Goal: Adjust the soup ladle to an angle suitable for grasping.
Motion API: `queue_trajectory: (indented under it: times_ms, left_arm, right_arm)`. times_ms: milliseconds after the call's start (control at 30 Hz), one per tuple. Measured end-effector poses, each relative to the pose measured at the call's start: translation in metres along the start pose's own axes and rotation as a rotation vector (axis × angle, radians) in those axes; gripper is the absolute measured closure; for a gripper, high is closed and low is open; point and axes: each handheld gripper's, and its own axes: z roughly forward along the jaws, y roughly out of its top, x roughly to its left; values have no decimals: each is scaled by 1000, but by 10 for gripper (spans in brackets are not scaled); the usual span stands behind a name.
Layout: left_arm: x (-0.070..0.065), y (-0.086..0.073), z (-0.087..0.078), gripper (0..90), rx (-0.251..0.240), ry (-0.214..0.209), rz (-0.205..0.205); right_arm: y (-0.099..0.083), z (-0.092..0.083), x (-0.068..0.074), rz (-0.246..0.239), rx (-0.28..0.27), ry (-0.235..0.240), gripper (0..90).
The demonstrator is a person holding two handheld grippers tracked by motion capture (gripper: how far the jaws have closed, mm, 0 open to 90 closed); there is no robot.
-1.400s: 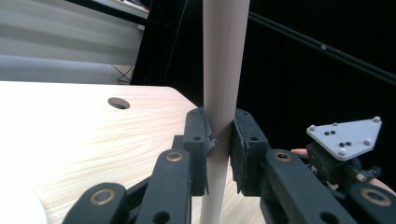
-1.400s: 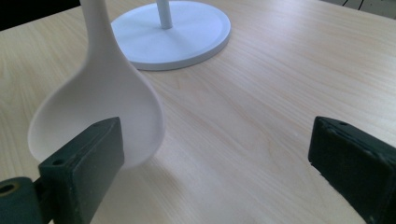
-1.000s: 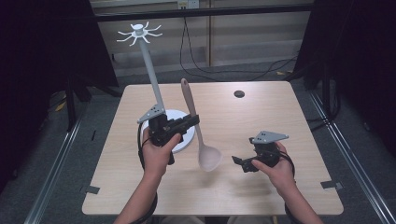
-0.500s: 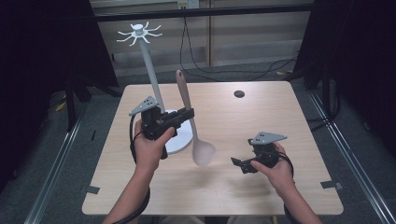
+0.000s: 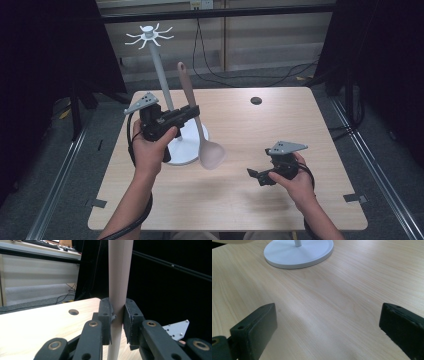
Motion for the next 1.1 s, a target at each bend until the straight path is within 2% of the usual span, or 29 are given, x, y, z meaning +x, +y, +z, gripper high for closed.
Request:
queue_trajectory:
  times_ms: [233, 400, 800, 1000, 1100]
  left_arm:
    - [5, 13, -4, 780, -12, 7, -5]
    - [8, 20, -6, 780, -4, 24, 14]
    - [15, 32, -11, 780, -48, 57, 8]
    - [18, 36, -13, 780, -61, 64, 2]
    - [21, 37, -14, 780, -50, 77, 11]
  right_arm:
    - [1, 1, 1, -6, -5, 10, 12]
    - [1, 1, 1, -5, -2, 7, 12]
    - [2, 0, 2, -1, -8, 12, 12]
    - [2, 0, 2, 3, -8, 15, 12]
    - [2, 0, 2, -1, -8, 13, 12]
